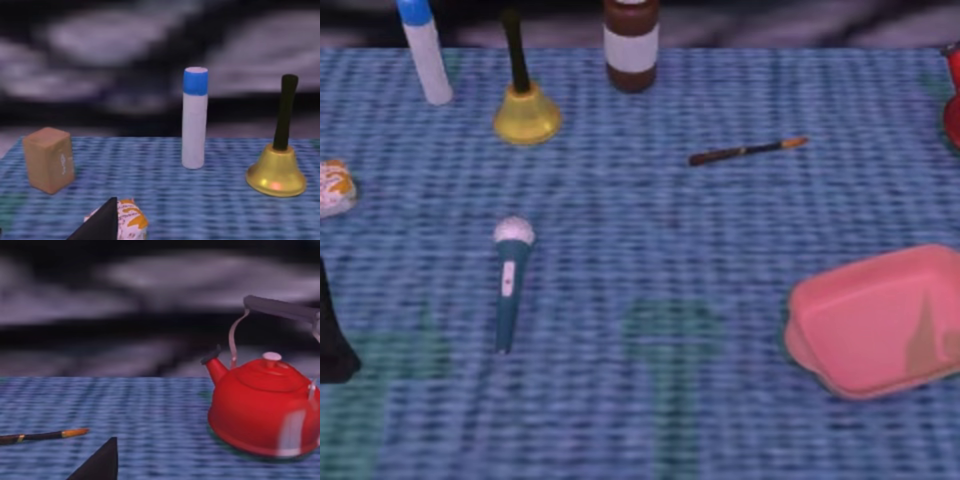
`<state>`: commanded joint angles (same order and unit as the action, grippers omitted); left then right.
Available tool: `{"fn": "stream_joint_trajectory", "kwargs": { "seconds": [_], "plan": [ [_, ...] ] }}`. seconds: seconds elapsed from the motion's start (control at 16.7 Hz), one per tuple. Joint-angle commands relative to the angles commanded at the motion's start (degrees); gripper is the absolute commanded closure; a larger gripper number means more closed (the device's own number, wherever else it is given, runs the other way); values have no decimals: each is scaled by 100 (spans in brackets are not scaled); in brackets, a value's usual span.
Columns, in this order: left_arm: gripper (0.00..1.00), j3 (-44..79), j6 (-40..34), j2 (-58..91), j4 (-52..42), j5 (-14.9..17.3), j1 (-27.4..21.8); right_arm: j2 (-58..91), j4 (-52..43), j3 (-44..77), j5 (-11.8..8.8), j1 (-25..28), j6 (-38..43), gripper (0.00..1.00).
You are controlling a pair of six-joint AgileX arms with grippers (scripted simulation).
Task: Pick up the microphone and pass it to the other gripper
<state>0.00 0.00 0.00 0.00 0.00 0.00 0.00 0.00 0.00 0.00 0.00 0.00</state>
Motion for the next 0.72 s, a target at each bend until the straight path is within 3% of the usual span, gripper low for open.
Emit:
{"fn": "stream_joint_trajectory", "kwargs": {
  "seconds": [0.36,0.72],
  "plan": [
    [0,459,-142,604,-418,5,-196,0,0,0,0,0,0,0],
    [0,2212,-704,3230,-1778,-68,-799,0,0,0,0,0,0,0]
  ]
}}
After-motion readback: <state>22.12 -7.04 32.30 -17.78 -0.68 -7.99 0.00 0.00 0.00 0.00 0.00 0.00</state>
